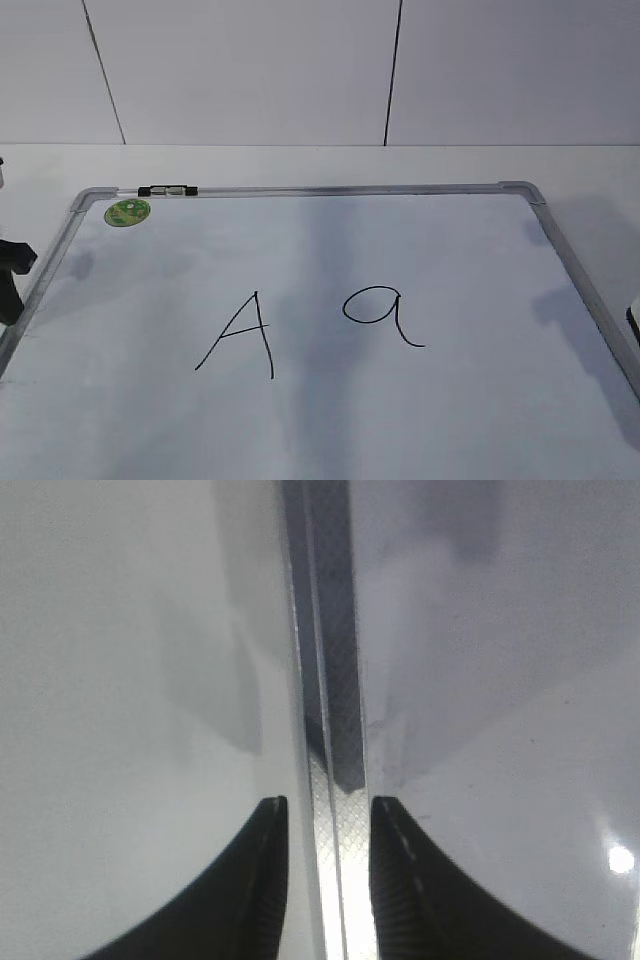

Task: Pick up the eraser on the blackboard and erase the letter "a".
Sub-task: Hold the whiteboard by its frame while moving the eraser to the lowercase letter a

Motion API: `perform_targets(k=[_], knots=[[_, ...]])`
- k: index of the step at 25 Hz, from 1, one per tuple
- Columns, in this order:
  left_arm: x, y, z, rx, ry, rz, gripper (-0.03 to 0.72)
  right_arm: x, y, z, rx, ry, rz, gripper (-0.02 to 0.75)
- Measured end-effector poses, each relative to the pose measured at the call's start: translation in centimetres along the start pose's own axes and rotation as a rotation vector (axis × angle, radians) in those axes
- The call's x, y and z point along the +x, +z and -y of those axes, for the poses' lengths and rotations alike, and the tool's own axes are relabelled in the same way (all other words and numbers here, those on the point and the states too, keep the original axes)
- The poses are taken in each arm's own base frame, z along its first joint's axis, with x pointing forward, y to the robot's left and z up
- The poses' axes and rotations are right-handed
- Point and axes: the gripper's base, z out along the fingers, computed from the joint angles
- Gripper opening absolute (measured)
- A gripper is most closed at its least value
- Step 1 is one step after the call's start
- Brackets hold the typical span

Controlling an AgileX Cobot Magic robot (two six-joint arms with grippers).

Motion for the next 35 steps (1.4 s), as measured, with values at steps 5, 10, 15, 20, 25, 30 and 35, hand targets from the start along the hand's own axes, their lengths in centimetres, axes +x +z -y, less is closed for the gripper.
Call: perform_targets(k=[5,10,15,20,25,30,35], knots=[[-0.3,0.8,-0.1,-0.001,-0.001,-0.020,0.205,0.0,0.0,0.0,0.000,0.000,0.000,0.559],[-0.4,1.1,-0.2,0.000,-0.002,-0.029,0.189,0.0,0.0,0.0,0.000,0.000,0.000,0.559],[-0.5,1.1,-0.2,-0.004,-0.001,-0.019,0.178,0.0,0.0,0.0,0.000,0.000,0.000,0.559],[-0.5,1.6,-0.3,-0.004,-0.003,-0.033,0.176,0.0,0.0,0.0,0.000,0.000,0.000,0.559],[-0.5,1.9,-0.4,-0.004,-0.004,-0.041,0.176,0.0,0.0,0.0,0.000,0.000,0.000,0.559],[-0.6,1.9,-0.4,-0.004,-0.004,-0.040,0.087,0.0,0.0,0.0,0.000,0.000,0.000,0.559],[-0.7,2.2,-0.4,0.003,-0.024,-0.052,0.018,0.0,0.0,0.0,0.000,0.000,0.000,0.559]])
